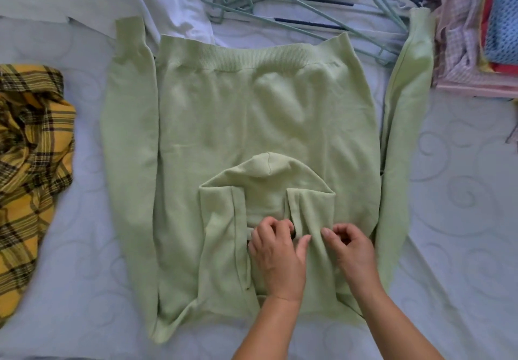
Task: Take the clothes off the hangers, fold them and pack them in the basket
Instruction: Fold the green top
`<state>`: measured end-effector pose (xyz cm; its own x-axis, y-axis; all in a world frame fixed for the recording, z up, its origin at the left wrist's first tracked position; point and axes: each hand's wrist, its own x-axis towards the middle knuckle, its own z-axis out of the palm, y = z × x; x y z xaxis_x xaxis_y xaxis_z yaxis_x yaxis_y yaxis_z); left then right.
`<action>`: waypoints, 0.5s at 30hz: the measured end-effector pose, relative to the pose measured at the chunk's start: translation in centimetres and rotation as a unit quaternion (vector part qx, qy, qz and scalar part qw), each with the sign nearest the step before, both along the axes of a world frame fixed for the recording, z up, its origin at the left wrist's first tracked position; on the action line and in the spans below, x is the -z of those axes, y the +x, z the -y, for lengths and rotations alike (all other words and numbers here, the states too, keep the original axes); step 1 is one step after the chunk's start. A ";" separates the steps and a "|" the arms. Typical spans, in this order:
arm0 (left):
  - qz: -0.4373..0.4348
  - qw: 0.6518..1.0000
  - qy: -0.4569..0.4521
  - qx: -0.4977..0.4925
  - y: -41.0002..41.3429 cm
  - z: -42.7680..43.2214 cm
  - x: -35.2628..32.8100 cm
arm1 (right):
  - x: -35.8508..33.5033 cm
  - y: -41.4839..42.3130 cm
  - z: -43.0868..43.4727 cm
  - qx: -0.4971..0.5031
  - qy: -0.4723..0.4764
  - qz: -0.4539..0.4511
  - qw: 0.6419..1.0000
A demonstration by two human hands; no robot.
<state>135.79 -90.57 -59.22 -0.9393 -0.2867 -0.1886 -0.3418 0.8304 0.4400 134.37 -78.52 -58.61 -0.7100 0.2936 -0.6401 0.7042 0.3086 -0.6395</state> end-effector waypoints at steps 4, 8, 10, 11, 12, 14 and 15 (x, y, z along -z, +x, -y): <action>-0.011 0.999 0.037 -0.028 0.4 0.5 1.0 | -0.1 0.0 -0.5 0.000 0.015 -0.023 1.000; -0.045 0.985 0.151 -0.068 0.8 2.2 0.6 | -0.3 -0.6 -1.4 -0.048 0.075 -0.023 0.996; -0.073 0.991 0.108 -0.001 1.3 2.4 0.0 | -0.6 -0.8 -0.8 -0.095 0.147 -0.072 0.982; -0.096 0.992 0.071 0.048 1.4 2.4 -0.2 | -0.7 -0.8 -0.4 -0.131 0.197 -0.142 0.961; -0.118 0.986 0.037 0.107 1.4 2.2 -0.3 | -0.8 -0.9 0.2 -0.181 0.230 -0.218 0.931; -0.133 0.967 -0.011 0.218 1.4 2.3 0.7 | -0.1 -1.2 1.2 -0.304 0.247 -0.325 0.861; -0.121 0.960 -0.036 0.251 1.4 2.6 1.7 | 0.9 -1.2 1.5 -0.362 0.251 -0.341 0.831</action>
